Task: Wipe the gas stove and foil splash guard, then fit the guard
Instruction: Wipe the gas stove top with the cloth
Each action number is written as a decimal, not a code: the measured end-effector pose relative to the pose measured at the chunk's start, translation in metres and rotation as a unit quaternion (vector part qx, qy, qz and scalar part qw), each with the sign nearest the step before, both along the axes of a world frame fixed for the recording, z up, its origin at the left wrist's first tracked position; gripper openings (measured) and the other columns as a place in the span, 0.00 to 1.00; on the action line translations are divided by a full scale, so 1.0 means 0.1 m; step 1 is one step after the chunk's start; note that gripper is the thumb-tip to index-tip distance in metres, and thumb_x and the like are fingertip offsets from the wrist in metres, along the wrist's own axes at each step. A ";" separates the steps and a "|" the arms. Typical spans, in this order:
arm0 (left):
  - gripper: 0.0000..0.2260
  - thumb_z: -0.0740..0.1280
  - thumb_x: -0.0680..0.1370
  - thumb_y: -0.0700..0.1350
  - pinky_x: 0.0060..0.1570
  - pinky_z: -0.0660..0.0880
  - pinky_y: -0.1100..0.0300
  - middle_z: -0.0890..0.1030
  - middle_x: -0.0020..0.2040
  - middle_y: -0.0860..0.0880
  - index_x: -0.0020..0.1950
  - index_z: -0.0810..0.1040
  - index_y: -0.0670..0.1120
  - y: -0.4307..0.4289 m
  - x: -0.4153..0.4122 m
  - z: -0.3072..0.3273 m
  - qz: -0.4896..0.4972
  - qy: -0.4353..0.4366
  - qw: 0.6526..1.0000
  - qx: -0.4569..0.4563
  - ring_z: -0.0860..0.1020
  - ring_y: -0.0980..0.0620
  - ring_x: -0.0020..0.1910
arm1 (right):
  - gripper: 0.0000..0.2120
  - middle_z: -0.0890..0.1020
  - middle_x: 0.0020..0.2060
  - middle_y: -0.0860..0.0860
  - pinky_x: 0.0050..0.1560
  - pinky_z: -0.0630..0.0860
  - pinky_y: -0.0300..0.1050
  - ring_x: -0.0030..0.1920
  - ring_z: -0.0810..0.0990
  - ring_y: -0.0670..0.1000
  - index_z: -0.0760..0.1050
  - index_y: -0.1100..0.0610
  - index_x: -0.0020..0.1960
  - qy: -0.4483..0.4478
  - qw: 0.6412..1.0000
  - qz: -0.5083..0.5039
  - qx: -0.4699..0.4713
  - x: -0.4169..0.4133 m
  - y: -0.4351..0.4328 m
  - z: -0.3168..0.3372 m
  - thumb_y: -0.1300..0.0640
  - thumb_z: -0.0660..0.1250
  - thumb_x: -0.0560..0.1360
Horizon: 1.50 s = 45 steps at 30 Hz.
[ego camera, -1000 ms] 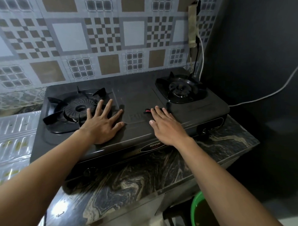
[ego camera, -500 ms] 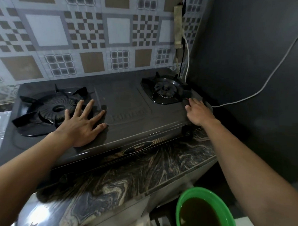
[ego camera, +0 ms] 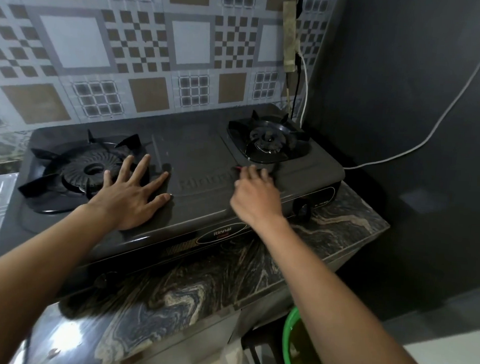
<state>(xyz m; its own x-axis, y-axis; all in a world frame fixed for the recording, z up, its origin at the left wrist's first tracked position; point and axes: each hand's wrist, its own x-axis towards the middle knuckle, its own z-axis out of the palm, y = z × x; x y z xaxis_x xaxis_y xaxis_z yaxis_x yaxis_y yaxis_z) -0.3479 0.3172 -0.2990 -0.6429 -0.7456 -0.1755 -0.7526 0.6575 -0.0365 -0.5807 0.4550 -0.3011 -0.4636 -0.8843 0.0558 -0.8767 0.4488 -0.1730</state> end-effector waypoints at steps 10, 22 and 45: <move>0.30 0.43 0.78 0.70 0.74 0.44 0.33 0.32 0.81 0.50 0.80 0.45 0.65 0.00 -0.01 0.00 0.005 -0.005 1.000 -0.001 0.33 0.43 0.79 | 0.24 0.61 0.78 0.55 0.75 0.56 0.56 0.78 0.56 0.59 0.57 0.59 0.79 -0.059 0.994 0.095 -0.009 -0.14 -0.16 0.07 0.54 0.50 0.84; 0.36 0.36 0.72 0.75 0.75 0.46 0.34 0.34 0.81 0.50 0.79 0.45 0.67 -0.01 -0.01 -0.01 0.010 0.004 1.000 -0.005 0.33 0.44 0.79 | 0.20 0.64 0.75 0.59 0.63 0.68 0.58 0.72 0.64 0.65 0.64 0.63 0.73 -0.037 0.994 0.102 0.026 -0.29 -0.57 0.17 0.56 0.53 0.83; 0.34 0.38 0.74 0.73 0.74 0.49 0.35 0.33 0.81 0.50 0.80 0.46 0.65 -0.02 -0.01 -0.06 0.013 0.013 1.000 -0.019 0.34 0.43 0.79 | 0.26 0.55 0.78 0.59 0.73 0.57 0.57 0.77 0.55 0.64 0.54 0.62 0.78 -0.062 0.988 -0.139 0.038 -1.94 0.09 0.14 0.53 0.49 0.83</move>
<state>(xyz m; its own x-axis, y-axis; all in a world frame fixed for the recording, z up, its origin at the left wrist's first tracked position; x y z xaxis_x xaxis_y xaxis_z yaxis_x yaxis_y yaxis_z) -0.3487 0.3155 -0.3045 -0.6276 -0.7677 -0.1297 -0.7701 0.6366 -0.0415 -0.7745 0.4643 -0.2870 -0.6886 -0.7210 -0.0775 -0.6919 0.6852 -0.2275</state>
